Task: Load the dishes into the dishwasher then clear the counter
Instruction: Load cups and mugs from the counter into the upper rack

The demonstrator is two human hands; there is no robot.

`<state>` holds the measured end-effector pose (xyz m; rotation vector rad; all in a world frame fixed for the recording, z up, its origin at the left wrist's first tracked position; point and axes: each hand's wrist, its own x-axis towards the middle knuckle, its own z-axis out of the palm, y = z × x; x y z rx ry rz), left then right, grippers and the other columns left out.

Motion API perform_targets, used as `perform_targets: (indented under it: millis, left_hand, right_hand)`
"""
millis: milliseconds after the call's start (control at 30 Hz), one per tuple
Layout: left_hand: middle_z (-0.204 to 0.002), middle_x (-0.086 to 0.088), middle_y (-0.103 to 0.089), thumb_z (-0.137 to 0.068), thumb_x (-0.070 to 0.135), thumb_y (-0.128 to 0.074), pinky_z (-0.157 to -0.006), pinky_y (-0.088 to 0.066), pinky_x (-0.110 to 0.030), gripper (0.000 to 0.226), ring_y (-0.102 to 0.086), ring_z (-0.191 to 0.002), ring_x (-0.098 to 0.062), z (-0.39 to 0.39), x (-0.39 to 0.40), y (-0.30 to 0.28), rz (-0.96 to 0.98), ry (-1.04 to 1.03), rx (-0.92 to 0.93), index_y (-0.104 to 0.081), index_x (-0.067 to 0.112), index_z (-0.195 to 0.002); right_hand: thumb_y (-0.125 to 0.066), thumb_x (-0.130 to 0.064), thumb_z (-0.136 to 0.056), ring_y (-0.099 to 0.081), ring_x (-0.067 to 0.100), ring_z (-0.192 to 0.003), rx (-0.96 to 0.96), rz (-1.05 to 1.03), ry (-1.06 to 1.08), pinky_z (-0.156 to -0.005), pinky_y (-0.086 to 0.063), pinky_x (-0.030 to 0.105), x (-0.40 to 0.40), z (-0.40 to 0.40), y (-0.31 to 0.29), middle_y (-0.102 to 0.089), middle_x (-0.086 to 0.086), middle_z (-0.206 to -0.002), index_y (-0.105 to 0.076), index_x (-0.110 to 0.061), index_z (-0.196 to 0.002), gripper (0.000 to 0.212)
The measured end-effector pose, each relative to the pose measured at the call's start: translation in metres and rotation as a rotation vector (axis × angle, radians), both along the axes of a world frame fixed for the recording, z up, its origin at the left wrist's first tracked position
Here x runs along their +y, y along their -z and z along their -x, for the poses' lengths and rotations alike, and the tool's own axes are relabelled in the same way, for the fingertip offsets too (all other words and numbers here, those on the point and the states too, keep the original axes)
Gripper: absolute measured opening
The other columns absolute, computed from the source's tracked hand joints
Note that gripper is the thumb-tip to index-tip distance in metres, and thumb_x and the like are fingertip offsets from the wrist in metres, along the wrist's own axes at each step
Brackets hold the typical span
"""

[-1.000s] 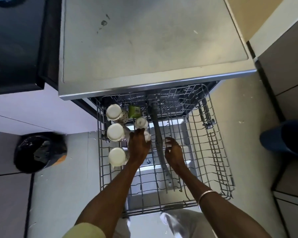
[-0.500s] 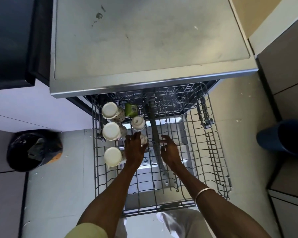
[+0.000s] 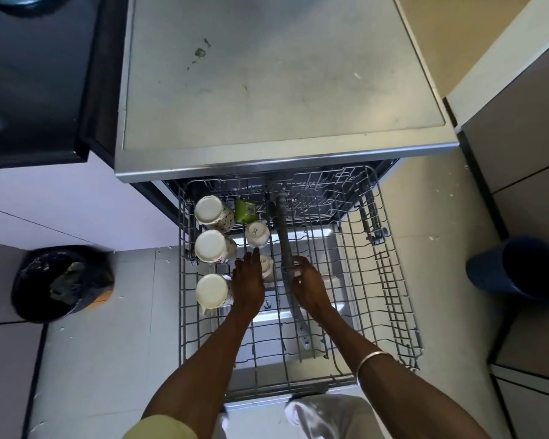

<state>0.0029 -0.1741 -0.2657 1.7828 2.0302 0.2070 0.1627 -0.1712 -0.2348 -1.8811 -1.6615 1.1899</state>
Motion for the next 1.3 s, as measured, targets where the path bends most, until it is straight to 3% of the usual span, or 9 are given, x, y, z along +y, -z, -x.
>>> perform_targets:
  millis: [200,300,400,533,667,800,933,1100,1300]
  left_hand:
    - [-0.130,-0.011,-0.055,-0.067,-0.013,-0.068,-0.080,-0.055,-0.043,0.080,-0.058,-0.104,-0.031,0.003,-0.012,-0.044,-0.039,0.036,-0.042,-0.042,0.013,-0.138]
    - [-0.120,-0.013,-0.062,-0.075,-0.009,-0.061,-0.084,-0.054,-0.040,0.056,-0.061,-0.104,-0.031,0.011,-0.027,-0.077,-0.077,0.065,-0.126,-0.054,0.008,-0.128]
    - [-0.119,-0.011,-0.067,-0.081,-0.003,-0.063,-0.092,-0.053,-0.036,0.044,-0.063,-0.107,-0.028,0.023,-0.040,-0.115,-0.084,0.124,-0.136,-0.061,0.007,-0.124]
    - [-0.109,-0.014,-0.070,-0.094,0.008,-0.054,-0.087,-0.055,-0.038,0.023,-0.066,-0.099,-0.029,0.058,-0.063,-0.180,-0.123,0.154,-0.203,-0.065,0.005,-0.114]
    - [-0.113,-0.015,-0.068,-0.102,0.025,-0.042,-0.086,-0.053,-0.037,0.031,-0.065,-0.100,-0.031,0.121,-0.091,-0.222,-0.113,-0.069,-0.302,-0.063,0.008,-0.117]
    - [-0.112,-0.013,-0.068,-0.098,0.036,-0.032,-0.084,-0.054,-0.039,0.042,-0.065,-0.099,-0.031,0.206,-0.119,-0.249,-0.109,-0.085,-0.276,-0.062,0.012,-0.115]
    - [-0.128,-0.016,-0.062,-0.100,0.031,-0.036,-0.097,-0.048,-0.040,0.043,-0.059,-0.115,-0.034,0.286,-0.127,-0.277,-0.119,-0.104,-0.231,-0.058,0.006,-0.128]
    - [-0.133,-0.018,-0.059,-0.102,0.027,-0.043,-0.102,-0.046,-0.040,0.042,-0.056,-0.122,-0.033,0.369,-0.123,-0.305,-0.150,-0.150,-0.213,-0.054,0.004,-0.135]
    - [-0.138,-0.016,-0.055,-0.101,0.027,-0.046,-0.104,-0.043,-0.040,0.044,-0.053,-0.126,-0.031,0.424,-0.107,-0.329,-0.175,-0.195,-0.205,-0.050,0.007,-0.141]
  right_hand:
    - [-0.051,-0.005,-0.091,-0.063,0.013,-0.085,-0.034,0.046,0.013,-0.074,-0.058,0.040,-0.016,0.006,-0.026,-0.065,-0.007,-0.095,-0.053,-0.026,-0.113,0.031]
    - [-0.050,0.001,-0.090,-0.062,0.016,-0.086,-0.051,0.013,-0.010,-0.076,-0.056,0.038,-0.024,0.016,-0.053,-0.064,-0.001,-0.097,-0.057,-0.013,-0.117,0.032]
    - [-0.046,0.000,-0.092,-0.061,0.012,-0.079,-0.092,-0.029,-0.060,-0.072,-0.054,0.035,-0.027,0.032,-0.095,-0.064,-0.005,-0.092,-0.063,-0.014,-0.110,0.029]
    - [-0.048,-0.007,-0.093,-0.066,0.029,-0.092,-0.152,-0.092,-0.132,-0.077,-0.054,0.037,-0.032,0.065,-0.156,-0.070,0.012,-0.101,-0.065,-0.008,-0.111,0.024]
    - [-0.044,-0.017,-0.097,-0.059,0.036,-0.112,-0.185,-0.131,-0.125,-0.093,-0.047,0.039,-0.043,0.103,-0.193,-0.063,0.021,-0.124,-0.057,-0.004,-0.129,0.037]
    - [-0.036,-0.031,-0.085,-0.061,0.042,-0.101,-0.213,-0.188,-0.133,-0.083,-0.049,0.044,-0.058,0.162,-0.220,-0.065,0.027,-0.111,-0.062,0.003,-0.114,0.051]
    - [-0.049,-0.005,-0.089,-0.060,0.043,-0.103,-0.218,-0.225,-0.066,-0.085,-0.044,0.041,-0.066,0.233,-0.248,-0.064,0.030,-0.110,-0.060,0.007,-0.117,0.033]
    - [-0.044,-0.005,-0.082,-0.063,0.039,-0.086,-0.175,-0.258,-0.082,-0.069,-0.048,0.040,-0.058,0.311,-0.272,-0.066,0.023,-0.094,-0.059,0.000,-0.104,0.027]
    - [-0.046,-0.012,-0.084,-0.062,0.037,-0.106,-0.191,-0.280,-0.116,-0.082,-0.046,0.032,-0.030,0.373,-0.293,-0.065,0.020,-0.116,-0.058,-0.007,-0.123,0.042]
